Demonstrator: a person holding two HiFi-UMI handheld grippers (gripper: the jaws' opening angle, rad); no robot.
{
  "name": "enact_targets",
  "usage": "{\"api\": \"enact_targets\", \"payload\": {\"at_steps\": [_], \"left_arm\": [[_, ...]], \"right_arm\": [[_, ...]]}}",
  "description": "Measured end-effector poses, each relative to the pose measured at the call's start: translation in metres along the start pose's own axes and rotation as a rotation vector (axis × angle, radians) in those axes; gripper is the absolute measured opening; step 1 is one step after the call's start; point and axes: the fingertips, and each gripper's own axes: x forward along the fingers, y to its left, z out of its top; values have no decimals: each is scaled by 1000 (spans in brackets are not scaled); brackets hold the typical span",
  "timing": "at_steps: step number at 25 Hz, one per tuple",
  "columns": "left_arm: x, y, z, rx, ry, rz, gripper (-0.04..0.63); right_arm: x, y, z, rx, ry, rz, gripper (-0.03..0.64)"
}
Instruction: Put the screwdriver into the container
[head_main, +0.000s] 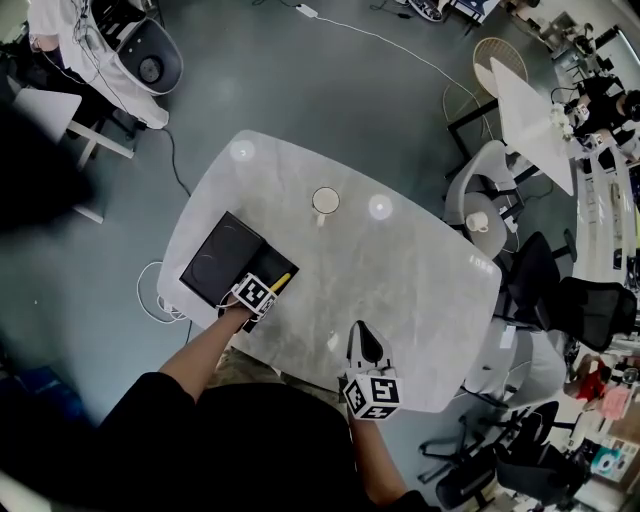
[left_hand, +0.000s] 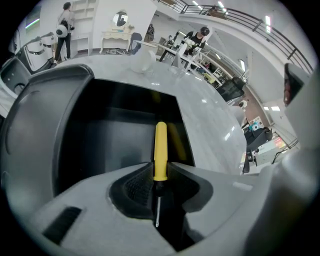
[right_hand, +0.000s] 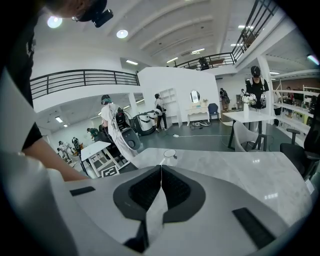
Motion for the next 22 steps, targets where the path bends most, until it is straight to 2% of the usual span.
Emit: {"api": "enact_targets", "payload": {"at_steps": [6,12,17,22], "left_arm": [[-4,1,-2,-27,-16,-3,101],[-8,-1,-13,-94,-3,-60,94],[-10,-5,-16,-81,-3,-70,94],[-26,-6,-5,-76,-60,-36,95]], "right_arm": [[-9,-3,-6,0,2,-5,12],[-16,-7,-8,-1,0,-14,11],[-21,-8,-10,-5,-9,-11,12],[-25,-11,-10,6,-2,-31,12]]}}
